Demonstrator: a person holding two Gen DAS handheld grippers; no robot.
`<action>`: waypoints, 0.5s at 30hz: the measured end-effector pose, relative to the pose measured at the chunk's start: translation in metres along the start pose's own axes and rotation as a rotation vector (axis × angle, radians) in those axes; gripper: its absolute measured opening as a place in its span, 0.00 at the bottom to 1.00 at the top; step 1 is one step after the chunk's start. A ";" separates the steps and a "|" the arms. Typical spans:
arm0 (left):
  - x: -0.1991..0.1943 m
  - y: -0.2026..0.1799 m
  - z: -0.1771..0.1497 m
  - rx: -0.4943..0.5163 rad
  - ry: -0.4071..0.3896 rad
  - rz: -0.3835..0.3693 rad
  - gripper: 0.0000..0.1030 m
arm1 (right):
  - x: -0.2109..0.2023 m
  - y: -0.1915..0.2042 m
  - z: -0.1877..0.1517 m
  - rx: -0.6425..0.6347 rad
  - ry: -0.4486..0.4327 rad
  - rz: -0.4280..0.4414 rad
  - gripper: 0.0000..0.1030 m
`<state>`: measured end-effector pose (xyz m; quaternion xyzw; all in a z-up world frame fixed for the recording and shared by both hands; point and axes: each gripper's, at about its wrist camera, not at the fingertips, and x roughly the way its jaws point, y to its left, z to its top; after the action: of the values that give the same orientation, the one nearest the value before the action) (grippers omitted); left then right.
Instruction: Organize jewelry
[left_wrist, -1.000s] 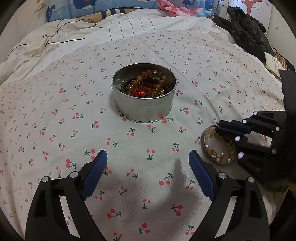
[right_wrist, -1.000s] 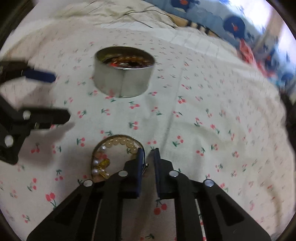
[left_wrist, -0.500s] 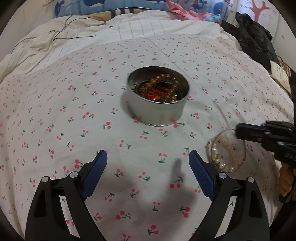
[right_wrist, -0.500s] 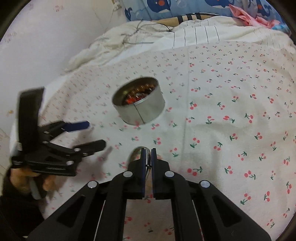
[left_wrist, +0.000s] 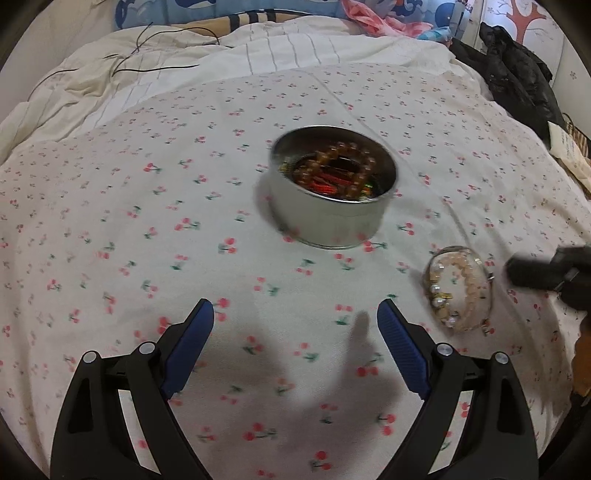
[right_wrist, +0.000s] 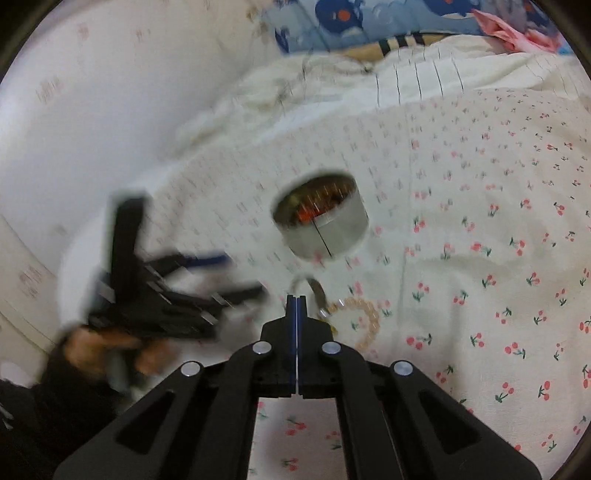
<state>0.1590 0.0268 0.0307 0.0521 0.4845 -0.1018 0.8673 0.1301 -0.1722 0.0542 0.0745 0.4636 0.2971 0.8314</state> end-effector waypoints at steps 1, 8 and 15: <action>-0.003 0.007 0.001 -0.019 -0.010 0.008 0.84 | 0.007 0.005 -0.002 -0.031 0.024 -0.047 0.01; -0.026 0.051 0.011 -0.160 -0.082 0.010 0.86 | 0.032 0.052 -0.019 -0.274 0.112 -0.055 0.01; -0.008 0.022 0.006 -0.090 -0.024 -0.080 0.86 | 0.021 0.002 -0.009 -0.111 0.062 -0.294 0.63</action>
<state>0.1646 0.0478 0.0407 -0.0075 0.4797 -0.1151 0.8698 0.1304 -0.1595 0.0349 -0.0493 0.4779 0.1995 0.8540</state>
